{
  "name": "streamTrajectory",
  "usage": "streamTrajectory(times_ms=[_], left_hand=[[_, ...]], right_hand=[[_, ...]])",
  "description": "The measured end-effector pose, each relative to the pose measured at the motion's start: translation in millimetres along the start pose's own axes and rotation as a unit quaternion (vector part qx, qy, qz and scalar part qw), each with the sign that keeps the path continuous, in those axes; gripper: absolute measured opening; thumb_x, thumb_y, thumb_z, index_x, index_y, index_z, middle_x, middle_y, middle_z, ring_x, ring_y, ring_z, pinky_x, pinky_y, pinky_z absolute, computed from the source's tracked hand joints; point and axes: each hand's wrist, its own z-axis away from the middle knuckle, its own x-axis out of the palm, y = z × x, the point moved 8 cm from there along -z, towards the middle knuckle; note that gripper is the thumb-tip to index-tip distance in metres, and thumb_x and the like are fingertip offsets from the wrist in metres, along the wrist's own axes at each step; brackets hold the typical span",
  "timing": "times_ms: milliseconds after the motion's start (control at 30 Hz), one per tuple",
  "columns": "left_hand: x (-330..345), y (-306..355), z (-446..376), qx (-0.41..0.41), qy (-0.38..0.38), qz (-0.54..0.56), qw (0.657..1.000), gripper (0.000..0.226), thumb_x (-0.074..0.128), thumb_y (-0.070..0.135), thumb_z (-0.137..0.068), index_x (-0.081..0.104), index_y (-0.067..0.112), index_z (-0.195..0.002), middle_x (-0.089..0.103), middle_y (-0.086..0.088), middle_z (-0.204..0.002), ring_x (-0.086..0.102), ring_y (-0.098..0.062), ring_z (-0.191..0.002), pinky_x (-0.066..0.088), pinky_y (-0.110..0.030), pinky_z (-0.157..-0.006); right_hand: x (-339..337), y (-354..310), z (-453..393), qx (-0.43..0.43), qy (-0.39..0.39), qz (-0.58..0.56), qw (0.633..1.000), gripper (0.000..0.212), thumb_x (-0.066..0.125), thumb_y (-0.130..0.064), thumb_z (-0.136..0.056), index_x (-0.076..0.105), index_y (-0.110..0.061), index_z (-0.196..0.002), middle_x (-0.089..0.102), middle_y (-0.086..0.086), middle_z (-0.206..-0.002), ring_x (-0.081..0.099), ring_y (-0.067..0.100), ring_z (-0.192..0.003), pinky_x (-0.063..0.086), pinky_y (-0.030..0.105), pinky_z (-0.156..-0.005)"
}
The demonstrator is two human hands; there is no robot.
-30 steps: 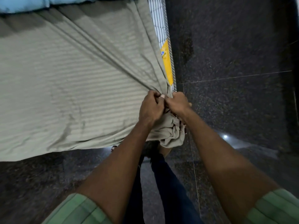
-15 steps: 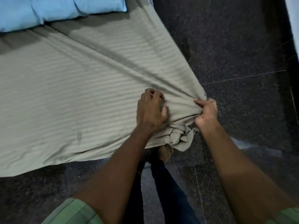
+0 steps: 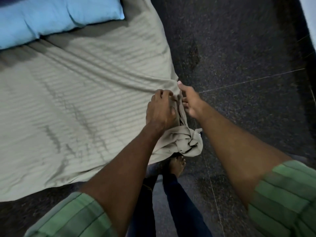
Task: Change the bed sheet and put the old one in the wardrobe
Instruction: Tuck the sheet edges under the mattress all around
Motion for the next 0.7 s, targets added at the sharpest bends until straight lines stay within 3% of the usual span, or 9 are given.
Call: streamTrajectory(times_ms=[100,167,267,400,467,533,567,633,700], left_hand=[[-8.8,-0.7,-10.1,0.023,0.004,-0.055,0.998,0.043,0.065,0.022,-0.085,0.055,0.018,-0.127,0.052,-0.01,-0.127,0.056,-0.03,-0.108,0.052,-0.043,-0.086],[-17.2,-1.9,-25.6,0.031,0.008,-0.082,0.996,0.045,0.067,0.019,-0.08,0.057,0.019,-0.124,0.051,-0.009,-0.129,0.055,-0.03,-0.11,0.051,-0.043,-0.088],[-28.4,-3.6,-45.7,0.039,0.01,-0.106,0.994,0.05,0.066,0.016,-0.075,0.057,0.019,-0.125,0.05,-0.007,-0.131,0.052,-0.03,-0.113,0.05,-0.043,-0.09],[-45.7,-3.5,-66.4,0.04,0.023,-0.088,0.995,0.05,0.064,0.013,-0.078,0.057,0.019,-0.127,0.049,-0.005,-0.132,0.052,-0.029,-0.116,0.049,-0.042,-0.094],[-49.2,-3.6,-75.5,0.037,0.01,-0.09,0.995,0.049,0.064,0.014,-0.081,0.056,0.019,-0.129,0.048,-0.006,-0.135,0.052,-0.028,-0.117,0.05,-0.04,-0.096],[-50.6,-7.7,-82.3,0.027,-0.003,-0.088,0.996,0.049,0.064,0.015,-0.083,0.055,0.019,-0.131,0.047,-0.006,-0.137,0.053,-0.029,-0.117,0.051,-0.04,-0.096],[-52.0,-11.4,-86.4,0.016,-0.008,-0.082,0.996,0.049,0.065,0.016,-0.083,0.055,0.019,-0.132,0.046,-0.007,-0.139,0.053,-0.029,-0.117,0.051,-0.04,-0.095],[-52.2,-16.4,-94.1,0.007,-0.028,-0.071,0.997,0.053,0.067,0.017,-0.083,0.054,0.019,-0.134,0.043,-0.006,-0.142,0.053,-0.03,-0.12,0.053,-0.042,-0.095],[-53.3,-15.0,-105.0,0.03,-0.048,-0.085,0.995,0.055,0.068,0.017,-0.084,0.052,0.02,-0.136,0.042,-0.006,-0.143,0.053,-0.03,-0.121,0.053,-0.041,-0.093]], right_hand=[[9.7,5.2,-24.5,0.005,0.026,-0.02,0.999,0.045,0.085,-0.037,-0.076,0.076,-0.004,-0.106,0.079,0.011,-0.093,0.078,0.029,-0.083,0.064,0.041,-0.073],[-3.0,-1.9,-34.7,-0.039,0.091,0.1,0.99,0.044,0.083,-0.036,-0.071,0.076,-0.007,-0.103,0.078,0.008,-0.096,0.075,0.029,-0.091,0.062,0.043,-0.082],[-37.4,-11.2,-23.1,-0.07,0.223,0.275,0.933,0.045,0.071,-0.038,-0.082,0.071,-0.009,-0.117,0.073,0.013,-0.117,0.069,0.034,-0.108,0.055,0.039,-0.09],[-40.4,8.7,-23.9,0.006,0.205,0.345,0.916,0.047,0.066,-0.04,-0.088,0.068,-0.01,-0.124,0.065,0.017,-0.131,0.061,0.038,-0.121,0.047,0.046,-0.105],[-31.4,1.5,-23.0,0.051,0.191,0.474,0.858,0.054,0.067,-0.047,-0.087,0.064,-0.015,-0.13,0.057,0.014,-0.14,0.052,0.036,-0.129,0.038,0.051,-0.109],[-19.8,-31.9,-18.7,-0.001,0.216,0.546,0.809,0.063,0.07,-0.046,-0.088,0.053,-0.015,-0.14,0.046,0.014,-0.147,0.042,0.035,-0.135,0.033,0.05,-0.11],[-8.3,-55.4,-21.5,-0.077,0.221,0.526,0.818,0.061,0.071,-0.039,-0.089,0.049,-0.014,-0.141,0.046,0.014,-0.147,0.042,0.034,-0.135,0.035,0.048,-0.11],[18.2,-100.8,-32.2,-0.217,0.178,0.399,0.873,0.052,0.063,-0.02,-0.094,0.048,-0.014,-0.143,0.049,0.012,-0.147,0.044,0.032,-0.136,0.04,0.045,-0.109],[45.7,-129.9,-46.3,-0.254,0.096,0.261,0.926,0.061,0.055,-0.014,-0.099,0.035,-0.018,-0.156,0.041,0.01,-0.159,0.04,0.03,-0.144,0.038,0.044,-0.117]])
